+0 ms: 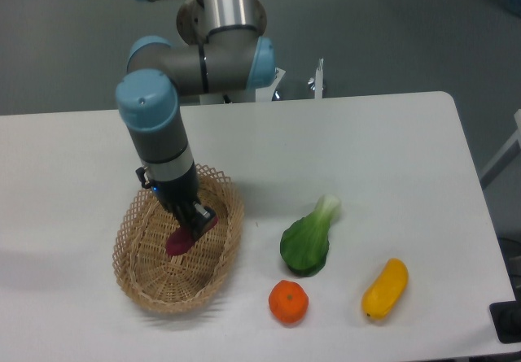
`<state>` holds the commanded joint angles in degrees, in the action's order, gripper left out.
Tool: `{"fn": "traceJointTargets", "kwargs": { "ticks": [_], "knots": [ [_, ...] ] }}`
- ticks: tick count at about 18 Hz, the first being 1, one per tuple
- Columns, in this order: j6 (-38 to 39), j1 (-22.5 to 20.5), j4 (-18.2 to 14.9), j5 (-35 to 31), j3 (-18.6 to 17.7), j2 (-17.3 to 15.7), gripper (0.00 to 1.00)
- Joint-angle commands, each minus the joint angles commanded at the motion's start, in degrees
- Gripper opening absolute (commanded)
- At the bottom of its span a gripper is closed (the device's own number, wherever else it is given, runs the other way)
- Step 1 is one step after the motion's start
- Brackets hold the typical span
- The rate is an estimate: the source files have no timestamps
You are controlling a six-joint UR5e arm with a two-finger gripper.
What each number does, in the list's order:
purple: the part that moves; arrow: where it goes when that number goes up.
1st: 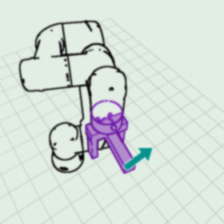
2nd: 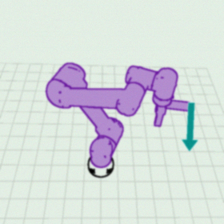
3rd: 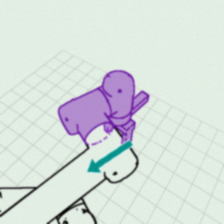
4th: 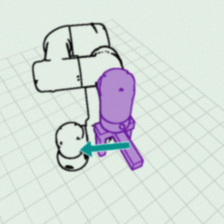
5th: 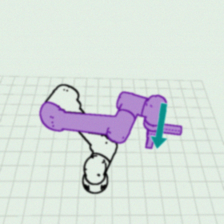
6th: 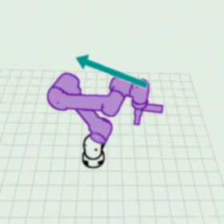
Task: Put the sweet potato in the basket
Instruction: 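Carry the sweet potato over the bok choy toward the wicker basket, then lower the sweet potato into the basket and open the gripper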
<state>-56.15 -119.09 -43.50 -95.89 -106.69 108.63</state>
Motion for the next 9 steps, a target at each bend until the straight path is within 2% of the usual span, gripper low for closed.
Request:
{"fn": "traceJointTargets", "kwargs": {
  "ticks": [5,9],
  "knots": [
    [-2.9,0.1,0.0,-0.3,-2.0,0.6,0.23],
    [-2.7,0.9,0.3,-0.2,-1.9,1.5,0.30]
  ]
}}
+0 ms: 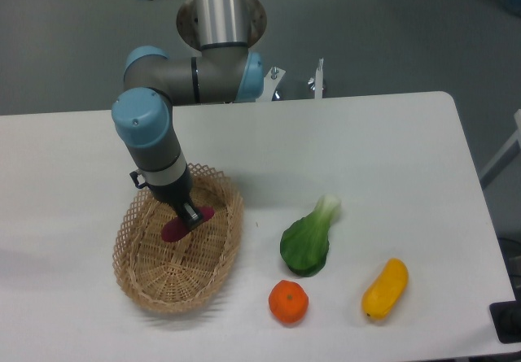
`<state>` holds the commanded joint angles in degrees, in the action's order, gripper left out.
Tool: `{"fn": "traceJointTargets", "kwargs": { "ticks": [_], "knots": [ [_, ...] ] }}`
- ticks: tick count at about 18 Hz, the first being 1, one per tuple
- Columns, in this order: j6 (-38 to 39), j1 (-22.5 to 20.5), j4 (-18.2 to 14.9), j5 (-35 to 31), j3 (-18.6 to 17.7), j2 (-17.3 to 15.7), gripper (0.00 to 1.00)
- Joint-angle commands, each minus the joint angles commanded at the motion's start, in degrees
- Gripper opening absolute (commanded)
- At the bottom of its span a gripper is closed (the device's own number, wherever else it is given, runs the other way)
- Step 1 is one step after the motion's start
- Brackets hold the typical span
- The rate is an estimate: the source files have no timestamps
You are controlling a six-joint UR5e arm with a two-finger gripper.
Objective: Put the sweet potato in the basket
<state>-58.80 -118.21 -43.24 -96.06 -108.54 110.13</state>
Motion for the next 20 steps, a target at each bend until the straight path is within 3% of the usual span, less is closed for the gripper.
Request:
{"fn": "traceJointTargets", "kwargs": {
  "ticks": [1,2,3,4,7,12,18,20],
  "knots": [
    [0.1,0.1,0.1,0.0,0.0,0.0,0.37],
    [0.0,0.1,0.1,0.0,0.2,0.0,0.51],
    [-0.1,0.0,0.1,-0.1,0.5,0.0,0.84],
    [-0.1,0.0,0.1,-0.2,0.8,-0.2,1.00],
    [0.4,-0.1,-0.1,-0.2,2.0,-1.1,1.00],
    [6.1,-0.8,-0.4,-0.4,7.8,-0.7,1.00],
    [5.9,-6.2,-0.4,-1.5,11.2,-1.7,1.00],
    [5.5,-9.6,-0.6,-2.8,11.7,-3.6,1.00]
  ]
}}
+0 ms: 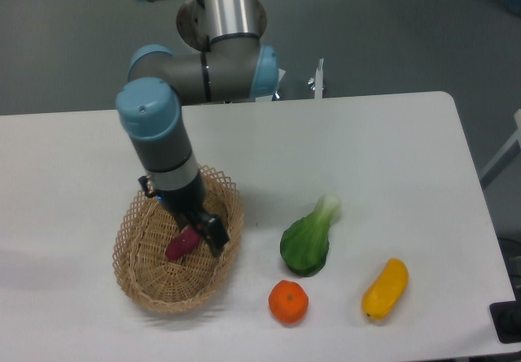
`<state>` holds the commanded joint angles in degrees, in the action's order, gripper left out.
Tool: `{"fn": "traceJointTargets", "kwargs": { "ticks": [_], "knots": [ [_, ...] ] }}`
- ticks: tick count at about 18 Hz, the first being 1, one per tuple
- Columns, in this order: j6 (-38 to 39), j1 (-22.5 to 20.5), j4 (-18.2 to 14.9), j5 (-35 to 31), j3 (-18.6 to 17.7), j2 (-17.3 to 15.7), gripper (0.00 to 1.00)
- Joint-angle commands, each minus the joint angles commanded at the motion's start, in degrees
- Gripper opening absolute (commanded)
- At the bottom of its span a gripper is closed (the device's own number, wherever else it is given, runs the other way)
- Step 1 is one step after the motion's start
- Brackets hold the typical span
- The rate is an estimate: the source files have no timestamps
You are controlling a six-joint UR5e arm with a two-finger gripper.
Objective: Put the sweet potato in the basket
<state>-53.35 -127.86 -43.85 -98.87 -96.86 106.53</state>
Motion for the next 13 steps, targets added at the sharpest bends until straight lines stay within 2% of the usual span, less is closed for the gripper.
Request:
{"fn": "traceJointTargets", "kwargs": {
  "ticks": [3,6,11,13],
  "knots": [
    [-4.5,-5.1,-1.3,0.1,1.0,-1.1,1.00],
    [-14.0,-9.9,-4.7,0.5,1.1,-3.8,1.00],
    [-25.5,-18.1,-10.7,5.2,1.1,-7.2,1.00],
    [-30.2,-20.1,-11.5,6.3,0.9,-7.8,1.00]
  ]
}}
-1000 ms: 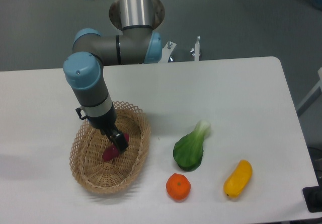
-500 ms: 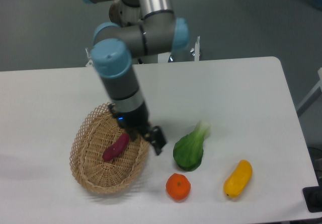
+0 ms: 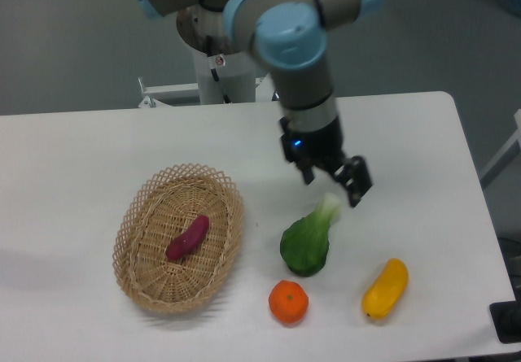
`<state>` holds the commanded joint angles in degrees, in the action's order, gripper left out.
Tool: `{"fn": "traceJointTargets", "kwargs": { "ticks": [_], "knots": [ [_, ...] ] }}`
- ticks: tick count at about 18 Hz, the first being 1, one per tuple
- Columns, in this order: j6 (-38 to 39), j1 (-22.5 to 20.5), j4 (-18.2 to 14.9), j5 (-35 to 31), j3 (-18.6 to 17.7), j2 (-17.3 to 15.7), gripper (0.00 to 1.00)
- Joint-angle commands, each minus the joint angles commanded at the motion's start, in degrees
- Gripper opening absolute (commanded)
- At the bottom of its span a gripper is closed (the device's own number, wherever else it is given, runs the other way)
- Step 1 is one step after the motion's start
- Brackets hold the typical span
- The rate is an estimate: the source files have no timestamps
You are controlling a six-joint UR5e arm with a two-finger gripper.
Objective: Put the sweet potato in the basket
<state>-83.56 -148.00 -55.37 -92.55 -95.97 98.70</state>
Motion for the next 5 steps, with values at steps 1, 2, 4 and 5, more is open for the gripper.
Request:
{"fn": "traceJointTargets", "kwargs": {
  "ticks": [1,2,4,5],
  "knots": [
    [-1.6,-0.9,-0.2,0.5,-0.2,-0.8,1.00],
    [-2.6,-1.8,-0.2,1.2,-0.6,-1.2,1.00],
    [-3.2,-2.6,-0.7,2.2,-1.0,-1.8,1.00],
    [-3.2,-2.6,-0.7,2.2,-1.1,-1.9,1.00]
  ]
}}
